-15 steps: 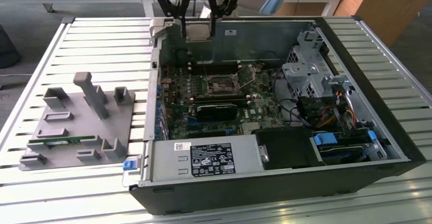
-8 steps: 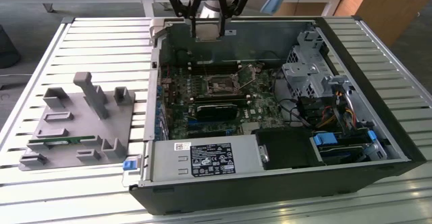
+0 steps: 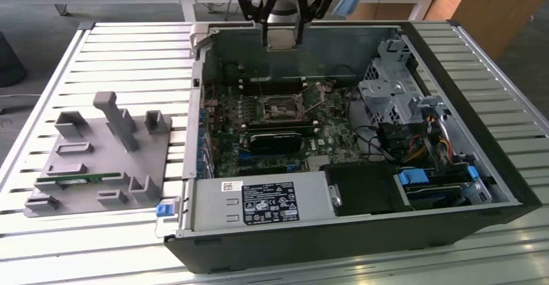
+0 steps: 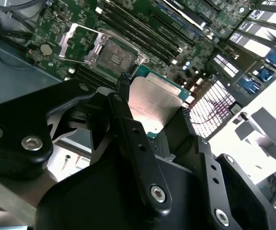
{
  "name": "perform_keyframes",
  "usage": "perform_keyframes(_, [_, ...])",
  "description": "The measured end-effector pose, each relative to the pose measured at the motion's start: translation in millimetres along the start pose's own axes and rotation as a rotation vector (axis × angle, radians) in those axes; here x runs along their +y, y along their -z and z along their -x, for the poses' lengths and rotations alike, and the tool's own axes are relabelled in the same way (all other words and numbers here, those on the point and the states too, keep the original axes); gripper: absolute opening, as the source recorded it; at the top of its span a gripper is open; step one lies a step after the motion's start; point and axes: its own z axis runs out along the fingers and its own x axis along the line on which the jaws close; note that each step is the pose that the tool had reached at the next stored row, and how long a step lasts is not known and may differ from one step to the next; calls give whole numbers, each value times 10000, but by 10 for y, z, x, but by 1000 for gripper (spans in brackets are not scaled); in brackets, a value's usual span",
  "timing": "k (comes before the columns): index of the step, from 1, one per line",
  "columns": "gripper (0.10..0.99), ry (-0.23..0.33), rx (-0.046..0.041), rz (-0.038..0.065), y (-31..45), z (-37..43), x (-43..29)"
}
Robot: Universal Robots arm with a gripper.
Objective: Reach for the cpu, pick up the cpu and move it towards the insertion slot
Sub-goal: 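Pick up the cpu and move it towards the insertion slot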
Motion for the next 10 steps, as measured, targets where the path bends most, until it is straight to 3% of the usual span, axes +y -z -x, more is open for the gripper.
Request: perform_keyframes(10, [541, 0, -2, 1, -42, 295, 70])
